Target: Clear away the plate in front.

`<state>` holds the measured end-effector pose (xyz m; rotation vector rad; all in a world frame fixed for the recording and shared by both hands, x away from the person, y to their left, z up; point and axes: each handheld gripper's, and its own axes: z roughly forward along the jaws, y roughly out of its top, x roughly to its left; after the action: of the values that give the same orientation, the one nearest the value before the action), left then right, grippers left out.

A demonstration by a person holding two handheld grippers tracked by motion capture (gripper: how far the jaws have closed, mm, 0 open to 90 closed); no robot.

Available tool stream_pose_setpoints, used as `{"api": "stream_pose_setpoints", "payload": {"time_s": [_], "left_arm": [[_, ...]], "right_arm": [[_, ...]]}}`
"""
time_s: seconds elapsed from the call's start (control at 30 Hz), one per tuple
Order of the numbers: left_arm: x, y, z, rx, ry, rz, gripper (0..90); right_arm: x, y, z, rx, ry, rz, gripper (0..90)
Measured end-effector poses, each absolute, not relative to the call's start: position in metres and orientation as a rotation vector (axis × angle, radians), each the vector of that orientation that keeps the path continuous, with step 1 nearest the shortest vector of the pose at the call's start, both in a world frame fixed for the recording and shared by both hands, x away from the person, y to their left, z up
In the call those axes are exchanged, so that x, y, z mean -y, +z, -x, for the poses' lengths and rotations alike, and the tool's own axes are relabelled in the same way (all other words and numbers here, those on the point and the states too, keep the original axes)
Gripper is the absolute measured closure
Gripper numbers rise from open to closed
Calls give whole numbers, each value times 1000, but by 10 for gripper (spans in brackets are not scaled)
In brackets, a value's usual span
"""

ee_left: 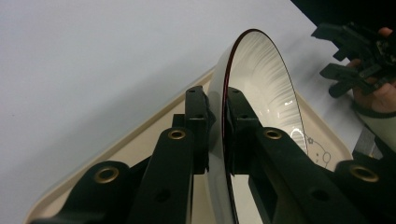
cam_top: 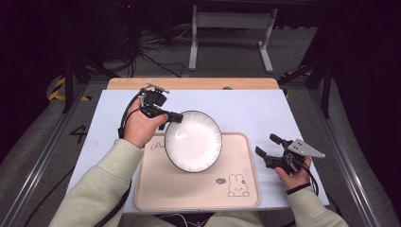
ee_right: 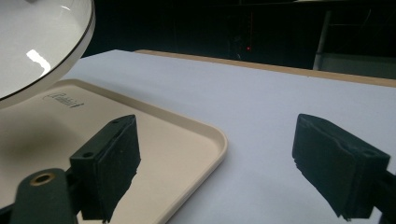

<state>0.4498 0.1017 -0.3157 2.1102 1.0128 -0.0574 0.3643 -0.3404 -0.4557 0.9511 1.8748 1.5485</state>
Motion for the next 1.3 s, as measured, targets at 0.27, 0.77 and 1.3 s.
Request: {"api": "stream_pose_setpoints", "payload": {"time_s": [0.27, 0.77, 1.3], "left_arm": [[-92, -319, -445, -970, -91, -2172, 819], [-76, -329, -437, -893, -132, -2278, 818], [-69, -346, -433, -862, -187, -2317, 816]], "right_arm": [[340, -456, -364, -1877, 1548, -949, 154], [340, -456, -364, -1877, 1546, -937, 152], [340, -456, -364, -1881, 1552, -945, 153]]}}
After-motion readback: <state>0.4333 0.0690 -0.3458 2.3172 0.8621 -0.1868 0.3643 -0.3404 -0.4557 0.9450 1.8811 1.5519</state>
